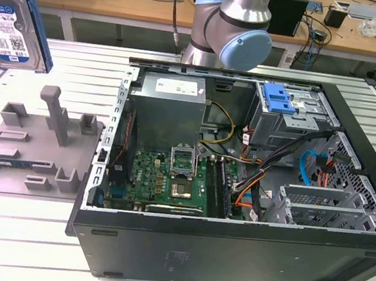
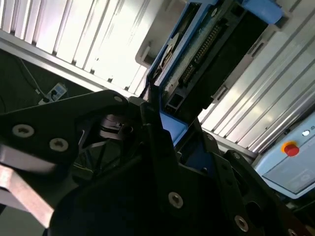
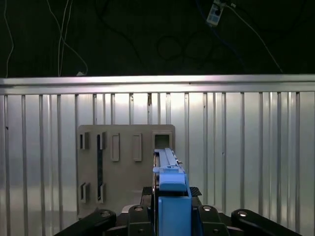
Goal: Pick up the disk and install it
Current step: 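Pick up the disk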
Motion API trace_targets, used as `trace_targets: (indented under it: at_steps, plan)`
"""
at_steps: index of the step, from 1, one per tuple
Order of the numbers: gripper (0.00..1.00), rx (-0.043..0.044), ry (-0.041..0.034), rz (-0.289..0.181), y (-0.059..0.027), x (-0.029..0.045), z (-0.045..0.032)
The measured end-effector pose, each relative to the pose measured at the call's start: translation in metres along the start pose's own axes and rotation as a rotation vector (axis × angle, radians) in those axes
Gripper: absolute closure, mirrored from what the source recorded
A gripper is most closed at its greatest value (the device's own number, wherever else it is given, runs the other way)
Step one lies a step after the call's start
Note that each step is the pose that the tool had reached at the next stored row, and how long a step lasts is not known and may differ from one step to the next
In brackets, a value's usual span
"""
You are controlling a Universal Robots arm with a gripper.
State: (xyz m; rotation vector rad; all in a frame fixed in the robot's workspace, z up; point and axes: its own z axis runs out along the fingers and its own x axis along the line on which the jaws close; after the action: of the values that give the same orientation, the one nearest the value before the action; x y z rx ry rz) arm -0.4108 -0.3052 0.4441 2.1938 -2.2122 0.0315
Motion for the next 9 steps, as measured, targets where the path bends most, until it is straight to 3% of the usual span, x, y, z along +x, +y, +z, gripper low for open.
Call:
trace_targets:
  at_steps: [9]
  plan:
    - [0.64, 0.001, -0.0001, 0.0, -0.0013, 0.0008, -0.0252]
